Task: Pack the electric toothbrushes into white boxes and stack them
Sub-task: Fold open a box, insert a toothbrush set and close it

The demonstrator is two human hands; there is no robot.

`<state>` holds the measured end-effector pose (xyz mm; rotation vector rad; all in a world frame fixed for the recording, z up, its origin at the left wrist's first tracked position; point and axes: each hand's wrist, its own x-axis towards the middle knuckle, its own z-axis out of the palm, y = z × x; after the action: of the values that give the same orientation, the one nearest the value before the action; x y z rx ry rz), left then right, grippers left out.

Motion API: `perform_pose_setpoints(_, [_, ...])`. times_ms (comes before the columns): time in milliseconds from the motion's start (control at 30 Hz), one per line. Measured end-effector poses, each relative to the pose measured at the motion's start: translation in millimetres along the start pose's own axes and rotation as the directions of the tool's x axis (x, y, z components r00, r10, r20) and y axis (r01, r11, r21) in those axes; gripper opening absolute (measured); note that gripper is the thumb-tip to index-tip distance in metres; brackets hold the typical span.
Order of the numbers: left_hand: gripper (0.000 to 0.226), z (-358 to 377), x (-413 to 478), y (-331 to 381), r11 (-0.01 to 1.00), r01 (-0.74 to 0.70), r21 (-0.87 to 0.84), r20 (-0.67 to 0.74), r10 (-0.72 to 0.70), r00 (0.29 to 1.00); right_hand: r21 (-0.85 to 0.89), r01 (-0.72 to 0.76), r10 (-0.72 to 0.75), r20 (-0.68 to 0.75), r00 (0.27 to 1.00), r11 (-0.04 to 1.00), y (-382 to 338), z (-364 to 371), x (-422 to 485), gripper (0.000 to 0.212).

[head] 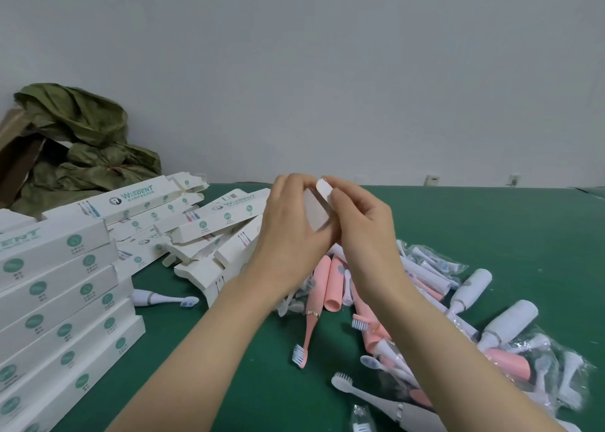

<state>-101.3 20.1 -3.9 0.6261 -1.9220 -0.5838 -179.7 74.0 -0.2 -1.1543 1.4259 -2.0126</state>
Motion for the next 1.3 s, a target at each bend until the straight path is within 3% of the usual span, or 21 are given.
perform_pose_setpoints(67, [0.075, -8, 3, -7, 0.997, 0.039, 0.061, 0.220, -0.052, 0.974, 0.005, -0.054, 0.054, -0.053, 0.997, 0.999, 3, -4, 4, 0.029])
perform_pose_setpoints(133, [0.091, -18, 5, -13, 0.961, 0.056, 0.271, 0.307, -0.141, 0.941, -0.029, -0.056, 0.054, -0.088, 0.995, 0.998, 6, -7, 6, 0.029])
perform_pose_setpoints(200, [0.077, -24, 8, -16, 0.917, 0.099, 0.386, 0.274, -0.217, 0.937, -0.080, -0.023, 0.014, -0.112, 0.994, 0.997, 8, -5, 7, 0.032])
perform_pose_setpoints(300, [0.049, -21, 8, -12, 0.919, 0.066, 0.390, 0.241, -0.171, 0.955, -0.111, 0.025, -0.035, -0.092, 0.995, 0.994, 14, -6, 7, 0.028])
perform_pose_setpoints(633, [0.019, -19, 9, -8, 0.953, -0.046, 0.298, 0.134, 0.005, 0.991, -0.423, 0.293, -0.315, 0.018, 0.949, 0.858, 21, -1, -4, 0.040])
perform_pose_setpoints(967, [0.028, -32, 12, -16, 0.941, -0.045, 0.336, 0.172, -0.015, 0.985, -0.564, 0.363, -0.238, 0.285, 0.929, 0.741, 35, -1, -3, 0.055])
perform_pose_setpoints(1067, [0.027, -41, 16, -14, 0.941, -0.078, 0.330, 0.144, 0.031, 0.989, -0.523, 0.385, -0.197, 0.379, 0.904, 0.760, 32, -1, -3, 0.062])
perform_pose_setpoints(1233, [0.033, -45, 19, -12, 0.910, -0.104, 0.402, 0.186, 0.030, 0.982, -0.460, 0.311, -0.141, 0.366, 0.920, 0.832, 31, -4, -2, 0.067])
perform_pose_setpoints(1300, [0.039, -44, 17, -12, 0.890, -0.104, 0.443, 0.223, 0.003, 0.975, -0.508, 0.319, -0.131, 0.371, 0.919, 0.800, 21, -13, 0, 0.072])
